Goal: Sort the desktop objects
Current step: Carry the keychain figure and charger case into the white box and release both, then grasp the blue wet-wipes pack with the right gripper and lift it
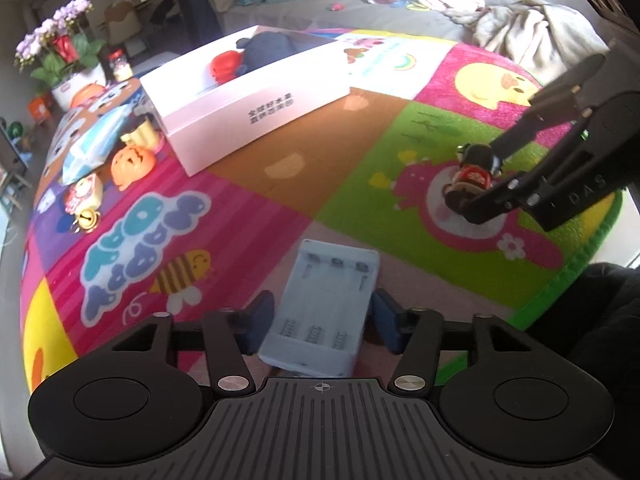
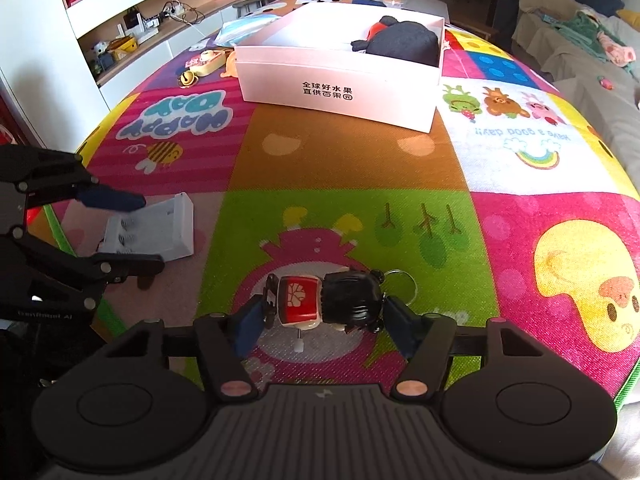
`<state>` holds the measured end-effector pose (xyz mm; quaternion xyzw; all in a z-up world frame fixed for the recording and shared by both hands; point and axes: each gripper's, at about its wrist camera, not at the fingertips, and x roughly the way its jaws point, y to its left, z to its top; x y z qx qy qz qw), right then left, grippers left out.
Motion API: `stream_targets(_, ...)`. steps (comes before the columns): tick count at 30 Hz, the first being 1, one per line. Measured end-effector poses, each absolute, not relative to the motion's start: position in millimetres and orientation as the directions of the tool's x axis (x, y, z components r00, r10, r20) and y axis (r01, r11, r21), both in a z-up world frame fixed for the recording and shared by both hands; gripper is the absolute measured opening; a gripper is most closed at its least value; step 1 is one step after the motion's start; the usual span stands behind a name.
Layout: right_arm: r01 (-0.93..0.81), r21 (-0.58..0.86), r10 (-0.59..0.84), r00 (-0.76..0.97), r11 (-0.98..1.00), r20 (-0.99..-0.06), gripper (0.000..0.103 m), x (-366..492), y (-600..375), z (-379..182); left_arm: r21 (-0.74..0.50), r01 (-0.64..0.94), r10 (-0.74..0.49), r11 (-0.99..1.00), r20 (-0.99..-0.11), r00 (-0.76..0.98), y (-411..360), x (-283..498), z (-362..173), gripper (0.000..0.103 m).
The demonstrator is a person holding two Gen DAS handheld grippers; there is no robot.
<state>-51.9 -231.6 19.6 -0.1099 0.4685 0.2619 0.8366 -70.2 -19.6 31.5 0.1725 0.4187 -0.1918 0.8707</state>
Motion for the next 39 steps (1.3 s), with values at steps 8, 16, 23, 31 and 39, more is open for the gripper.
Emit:
stream_targets(8,-0.555,0.091,0.37,0.415,0.827,-0.831,0.064,-50.8,-234.1,47.8,0.153,0.514,-0.221,0.844,-0.773,0.594,-26.1,-86.3,51.6,0.054)
stream_targets(16,-0.538,0.042,0.416,0.597,0.842,-0.686,0.064,13.3,-225.4,150.6,0.268,0.428,-0.208,0.863,-0.585,0.784,-23.9,-15.5,125.8,0.053)
stream_targets(23,-0.528,0.131,0.46,0.561,0.839,-0.688,0.065,124.9,-194.6,171.8,0.24,0.394,-0.204,0.887,-0.561,0.802,-17.7,90.9,126.7,0.058)
stream_targets(31,-0.512,0.139,0.399,0.443,0.848,-0.803,0.071,189.1,-153.6,132.6,0.139,0.353,-0.168,0.925,-0.684,0.71,25.0,85.7,89.6,0.095)
stream_targets(39,-0.619,0.108,0.412,0.372,0.778,-0.832,0.072,188.2,-74.5,107.9,-0.142,0.223,-0.225,0.965,-0.885,0.409,72.6,66.4,36.5,0.096)
